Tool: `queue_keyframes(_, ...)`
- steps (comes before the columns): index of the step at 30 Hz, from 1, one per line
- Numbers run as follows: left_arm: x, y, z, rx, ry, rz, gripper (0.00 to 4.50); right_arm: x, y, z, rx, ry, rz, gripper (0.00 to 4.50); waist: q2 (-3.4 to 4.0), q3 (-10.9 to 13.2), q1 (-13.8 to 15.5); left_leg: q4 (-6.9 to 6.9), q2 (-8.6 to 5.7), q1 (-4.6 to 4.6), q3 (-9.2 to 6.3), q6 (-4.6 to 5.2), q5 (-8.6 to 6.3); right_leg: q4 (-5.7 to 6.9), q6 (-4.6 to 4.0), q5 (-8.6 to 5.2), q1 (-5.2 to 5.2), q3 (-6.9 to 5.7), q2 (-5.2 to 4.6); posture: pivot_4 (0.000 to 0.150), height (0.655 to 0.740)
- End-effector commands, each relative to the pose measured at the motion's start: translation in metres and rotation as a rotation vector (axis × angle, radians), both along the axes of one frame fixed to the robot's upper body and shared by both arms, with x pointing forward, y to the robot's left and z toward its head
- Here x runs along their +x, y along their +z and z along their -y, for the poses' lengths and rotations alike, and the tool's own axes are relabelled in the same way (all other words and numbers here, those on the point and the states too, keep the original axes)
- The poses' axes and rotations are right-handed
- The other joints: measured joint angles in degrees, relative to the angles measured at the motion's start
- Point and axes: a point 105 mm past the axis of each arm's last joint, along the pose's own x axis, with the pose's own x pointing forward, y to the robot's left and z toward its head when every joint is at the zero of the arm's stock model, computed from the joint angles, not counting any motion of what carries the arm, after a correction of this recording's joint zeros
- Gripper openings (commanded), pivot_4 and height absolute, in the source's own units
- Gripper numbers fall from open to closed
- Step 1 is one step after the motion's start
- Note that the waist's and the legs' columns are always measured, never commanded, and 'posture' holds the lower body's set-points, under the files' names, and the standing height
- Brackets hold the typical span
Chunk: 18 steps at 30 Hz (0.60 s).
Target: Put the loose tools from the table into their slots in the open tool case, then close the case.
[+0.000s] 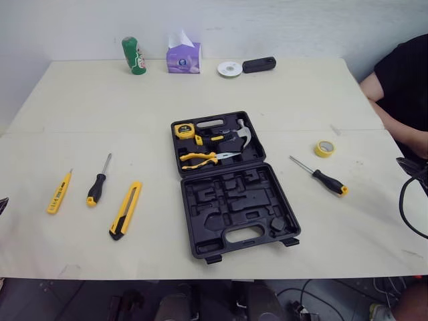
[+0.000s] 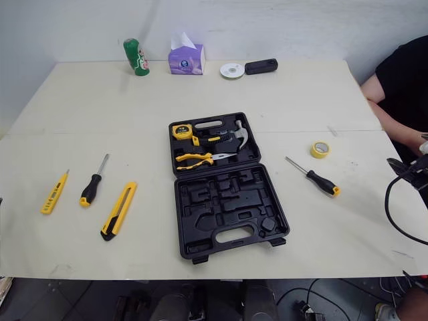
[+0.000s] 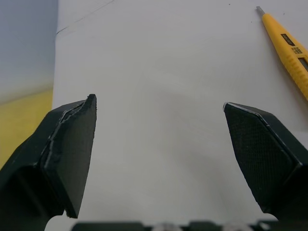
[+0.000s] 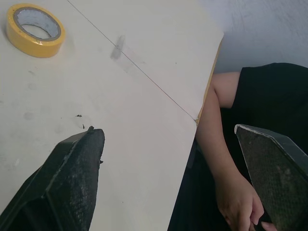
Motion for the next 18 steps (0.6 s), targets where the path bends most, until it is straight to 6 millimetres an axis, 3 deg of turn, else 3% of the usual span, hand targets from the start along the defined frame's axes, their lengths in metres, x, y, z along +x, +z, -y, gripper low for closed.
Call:
queue_keyframes(1,0.000,0.019,-0.002,0.011,-0.004,0.064,4.46,0.003,0.012,-0.004,-0.008,0.013,0.051,4.50,0.00,0.00,0.00,0.00,0.00,0.00,0.00,0.00,0.00,0.00,0.00,0.00,0.00,0.00,0.00,0.150,0.7400)
queue_keyframes(7,0.006,0.028,0.003,-0.025,-0.029,0.145,4.46,0.007,0.017,-0.008,-0.009,0.018,0.069,4.50,0.00,0.00,-0.01,0.05,0.01,0.00,0.03,0.00,0.00,0.06,0.00,0.00,0.00,0.03,0.00,0.150,0.7400)
queue_keyframes(18,0.010,0.027,0.003,-0.015,-0.022,0.143,4.46,0.010,0.020,-0.011,0.000,0.033,0.072,4.50,0.00,0.00,-0.02,0.09,0.01,0.01,0.06,0.01,0.00,0.09,0.00,0.00,-0.01,0.05,0.01,0.150,0.7400)
